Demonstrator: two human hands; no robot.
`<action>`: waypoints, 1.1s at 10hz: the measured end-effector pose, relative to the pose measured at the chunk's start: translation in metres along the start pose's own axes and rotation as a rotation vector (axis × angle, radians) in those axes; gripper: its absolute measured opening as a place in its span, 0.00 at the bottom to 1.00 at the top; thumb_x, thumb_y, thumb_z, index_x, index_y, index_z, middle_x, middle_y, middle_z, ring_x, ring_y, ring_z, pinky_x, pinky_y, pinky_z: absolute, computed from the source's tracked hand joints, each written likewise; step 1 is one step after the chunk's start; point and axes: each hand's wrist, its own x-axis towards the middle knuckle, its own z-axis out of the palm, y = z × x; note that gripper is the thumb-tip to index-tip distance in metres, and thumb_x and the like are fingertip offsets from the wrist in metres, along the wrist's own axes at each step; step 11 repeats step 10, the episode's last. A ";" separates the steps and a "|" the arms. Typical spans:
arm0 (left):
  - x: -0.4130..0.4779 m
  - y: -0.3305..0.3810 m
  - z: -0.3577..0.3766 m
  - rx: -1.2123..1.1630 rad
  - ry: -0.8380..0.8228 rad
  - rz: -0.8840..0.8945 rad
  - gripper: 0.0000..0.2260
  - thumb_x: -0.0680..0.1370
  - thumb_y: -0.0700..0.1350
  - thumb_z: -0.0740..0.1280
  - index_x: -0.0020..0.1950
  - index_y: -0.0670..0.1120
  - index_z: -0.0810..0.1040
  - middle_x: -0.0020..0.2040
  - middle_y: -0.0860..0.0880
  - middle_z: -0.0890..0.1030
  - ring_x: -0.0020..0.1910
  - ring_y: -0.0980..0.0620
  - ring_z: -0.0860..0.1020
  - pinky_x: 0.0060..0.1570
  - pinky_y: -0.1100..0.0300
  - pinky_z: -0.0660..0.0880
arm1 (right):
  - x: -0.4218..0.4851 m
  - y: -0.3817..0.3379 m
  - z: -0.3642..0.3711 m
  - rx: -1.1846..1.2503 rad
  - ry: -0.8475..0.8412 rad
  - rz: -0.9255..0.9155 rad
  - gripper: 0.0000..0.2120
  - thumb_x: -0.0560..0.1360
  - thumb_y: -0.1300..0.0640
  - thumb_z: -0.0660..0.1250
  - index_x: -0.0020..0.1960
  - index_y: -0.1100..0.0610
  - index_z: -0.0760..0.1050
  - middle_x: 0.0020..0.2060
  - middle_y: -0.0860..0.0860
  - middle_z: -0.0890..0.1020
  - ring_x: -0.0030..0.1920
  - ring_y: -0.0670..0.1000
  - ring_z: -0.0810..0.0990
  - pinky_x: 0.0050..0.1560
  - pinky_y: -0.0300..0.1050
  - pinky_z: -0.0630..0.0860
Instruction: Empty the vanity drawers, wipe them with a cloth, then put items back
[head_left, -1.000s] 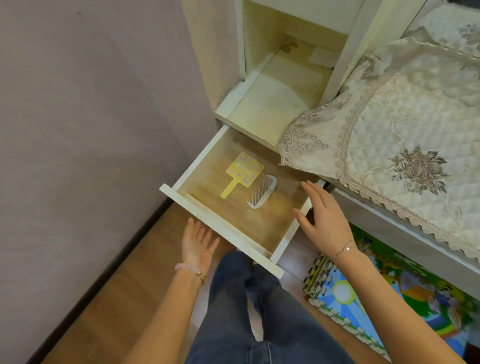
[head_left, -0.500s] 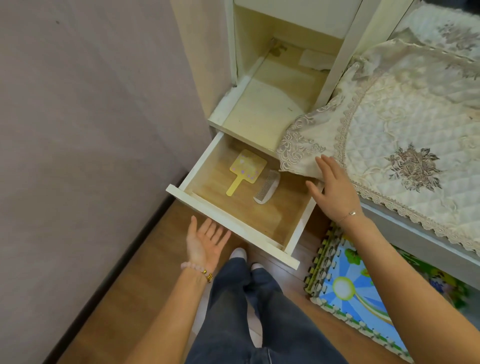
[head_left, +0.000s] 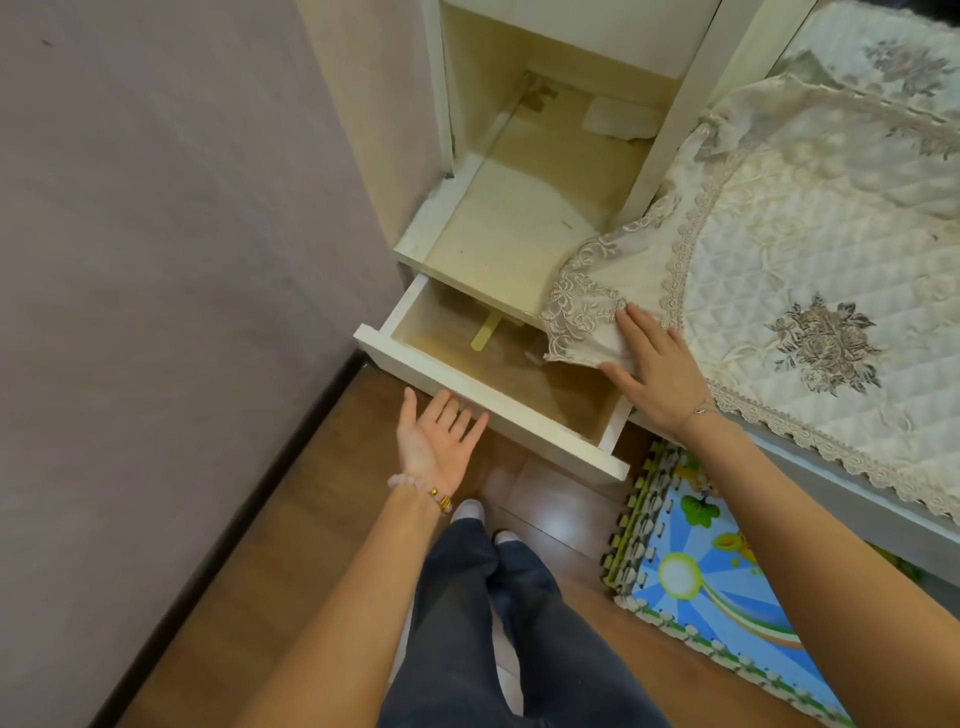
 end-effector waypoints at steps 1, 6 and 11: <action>0.016 0.000 0.017 -0.002 -0.029 -0.005 0.33 0.78 0.61 0.56 0.74 0.40 0.57 0.74 0.40 0.61 0.72 0.41 0.61 0.55 0.47 0.72 | 0.000 0.000 0.001 -0.002 0.001 0.002 0.31 0.78 0.43 0.56 0.76 0.51 0.49 0.76 0.49 0.54 0.75 0.50 0.52 0.73 0.48 0.45; 0.064 0.002 0.075 -0.058 -0.107 -0.038 0.35 0.78 0.63 0.53 0.74 0.38 0.54 0.75 0.40 0.56 0.74 0.42 0.54 0.70 0.48 0.57 | -0.001 0.000 0.005 -0.006 0.028 0.027 0.31 0.78 0.43 0.57 0.76 0.51 0.50 0.76 0.48 0.53 0.75 0.48 0.50 0.74 0.47 0.44; 0.054 0.007 0.077 0.077 -0.087 -0.028 0.32 0.79 0.61 0.53 0.73 0.39 0.60 0.73 0.40 0.62 0.71 0.43 0.62 0.67 0.48 0.62 | 0.000 -0.005 0.003 0.029 0.020 0.041 0.31 0.78 0.43 0.56 0.76 0.51 0.49 0.76 0.47 0.52 0.75 0.47 0.49 0.74 0.47 0.43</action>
